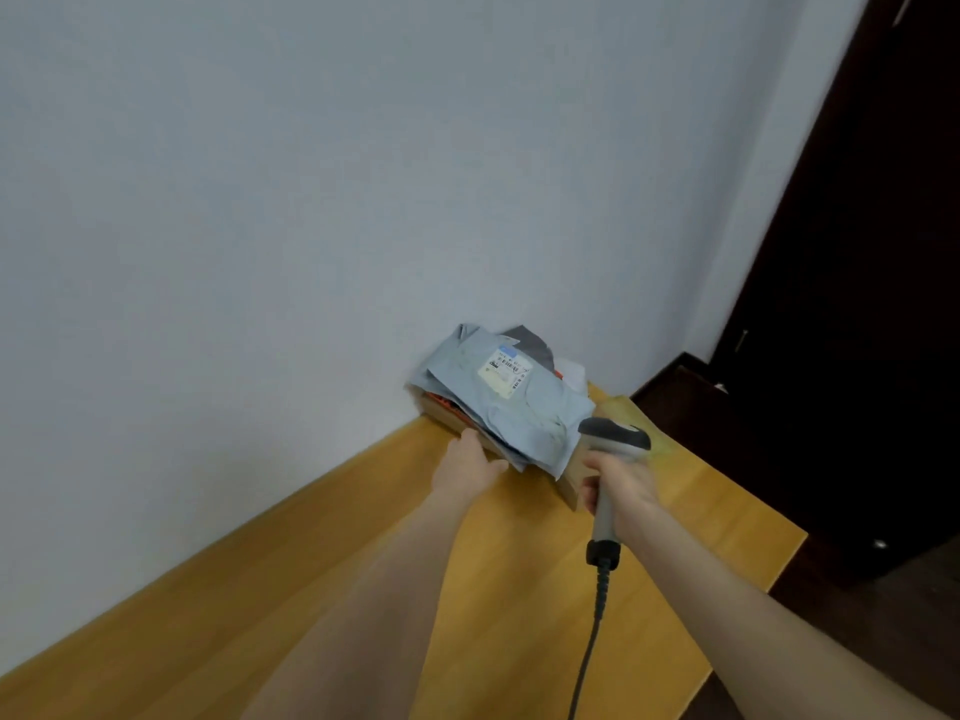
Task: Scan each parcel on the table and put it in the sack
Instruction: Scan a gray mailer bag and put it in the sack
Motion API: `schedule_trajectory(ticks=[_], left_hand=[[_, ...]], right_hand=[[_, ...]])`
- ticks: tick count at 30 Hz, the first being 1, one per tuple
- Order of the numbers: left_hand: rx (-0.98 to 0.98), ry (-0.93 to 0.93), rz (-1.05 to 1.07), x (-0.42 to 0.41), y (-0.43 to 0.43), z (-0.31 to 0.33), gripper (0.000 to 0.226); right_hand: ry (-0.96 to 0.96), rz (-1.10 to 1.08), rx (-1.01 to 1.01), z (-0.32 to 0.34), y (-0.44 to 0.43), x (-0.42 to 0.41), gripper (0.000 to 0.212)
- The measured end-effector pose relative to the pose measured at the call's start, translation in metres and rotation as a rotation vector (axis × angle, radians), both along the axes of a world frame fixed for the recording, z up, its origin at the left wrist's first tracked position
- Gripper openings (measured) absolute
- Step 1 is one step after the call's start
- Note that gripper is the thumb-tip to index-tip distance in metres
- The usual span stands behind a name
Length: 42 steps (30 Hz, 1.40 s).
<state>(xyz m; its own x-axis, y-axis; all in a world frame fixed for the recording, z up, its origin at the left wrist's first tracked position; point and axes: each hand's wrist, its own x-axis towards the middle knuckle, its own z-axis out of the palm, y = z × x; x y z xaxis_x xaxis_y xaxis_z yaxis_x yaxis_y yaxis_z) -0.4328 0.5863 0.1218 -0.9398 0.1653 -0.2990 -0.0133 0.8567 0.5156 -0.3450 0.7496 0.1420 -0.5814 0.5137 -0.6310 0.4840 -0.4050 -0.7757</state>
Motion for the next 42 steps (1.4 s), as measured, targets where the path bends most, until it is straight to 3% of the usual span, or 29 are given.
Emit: schedule_trajectory(ticks=[5,16,28,32,36,39,42], left_hand=[[0.144,-0.081,0.173,-0.035,0.024,-0.033,0.065],[0.433,-0.271,0.773,-0.076,0.073,-0.084,0.065],[0.476,-0.107,0.910,-0.078,0.031,-0.082,0.003],[0.461,0.015,0.887,-0.058,-0.031,-0.066,0.009],[0.516,0.015,0.838,-0.030,-0.089,-0.048,0.010],[0.645,-0.006,0.862,-0.003,-0.132,-0.035,0.008],[0.829,-0.105,0.876,0.027,-0.166,-0.026,0.026]], right_hand=[[-0.010,0.020,-0.036,-0.021,0.026,-0.047,0.013],[-0.001,0.153,-0.133,-0.048,0.065,-0.108,0.016],[0.039,0.226,-0.119,-0.045,0.061,-0.117,0.014],[0.065,0.283,-0.170,-0.034,0.032,-0.115,0.016],[0.080,0.332,-0.202,-0.024,-0.012,-0.102,0.012],[0.092,0.377,-0.205,-0.018,-0.048,-0.087,0.016],[0.057,0.447,-0.182,-0.015,-0.085,-0.073,0.031]])
